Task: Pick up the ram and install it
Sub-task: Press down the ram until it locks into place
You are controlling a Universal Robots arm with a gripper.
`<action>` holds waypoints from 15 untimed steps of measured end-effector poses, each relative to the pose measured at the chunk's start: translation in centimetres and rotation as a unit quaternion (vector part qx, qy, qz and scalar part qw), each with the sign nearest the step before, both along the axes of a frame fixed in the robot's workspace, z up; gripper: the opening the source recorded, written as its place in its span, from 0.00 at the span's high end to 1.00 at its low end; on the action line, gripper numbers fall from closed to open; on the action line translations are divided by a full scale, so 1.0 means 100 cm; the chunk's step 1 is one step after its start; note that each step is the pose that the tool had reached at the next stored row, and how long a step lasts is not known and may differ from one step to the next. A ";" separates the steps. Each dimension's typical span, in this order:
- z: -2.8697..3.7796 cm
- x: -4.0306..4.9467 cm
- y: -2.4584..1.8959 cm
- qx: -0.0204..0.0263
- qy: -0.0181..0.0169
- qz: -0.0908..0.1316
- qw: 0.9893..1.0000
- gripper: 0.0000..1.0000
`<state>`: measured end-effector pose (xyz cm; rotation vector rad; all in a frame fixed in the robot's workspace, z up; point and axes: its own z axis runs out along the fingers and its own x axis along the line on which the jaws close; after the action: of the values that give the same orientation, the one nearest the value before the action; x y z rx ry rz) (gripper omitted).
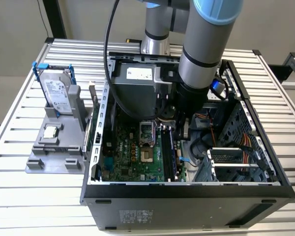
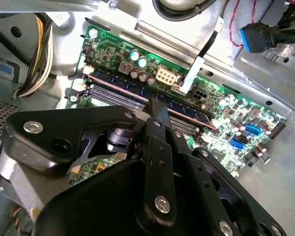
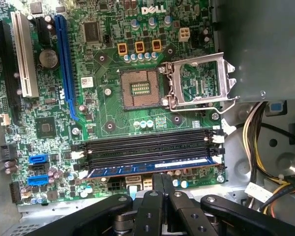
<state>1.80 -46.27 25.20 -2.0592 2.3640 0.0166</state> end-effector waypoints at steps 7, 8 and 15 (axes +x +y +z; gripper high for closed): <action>0.0073 0.0000 0.0000 0.000 0.000 0.000 1.000 1.00; 0.0080 0.0000 0.0000 0.000 0.000 0.000 1.000 1.00; 0.0137 0.0000 0.0000 0.000 0.000 0.000 1.000 1.00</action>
<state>1.80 -46.28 26.57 -2.0597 2.3645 0.0155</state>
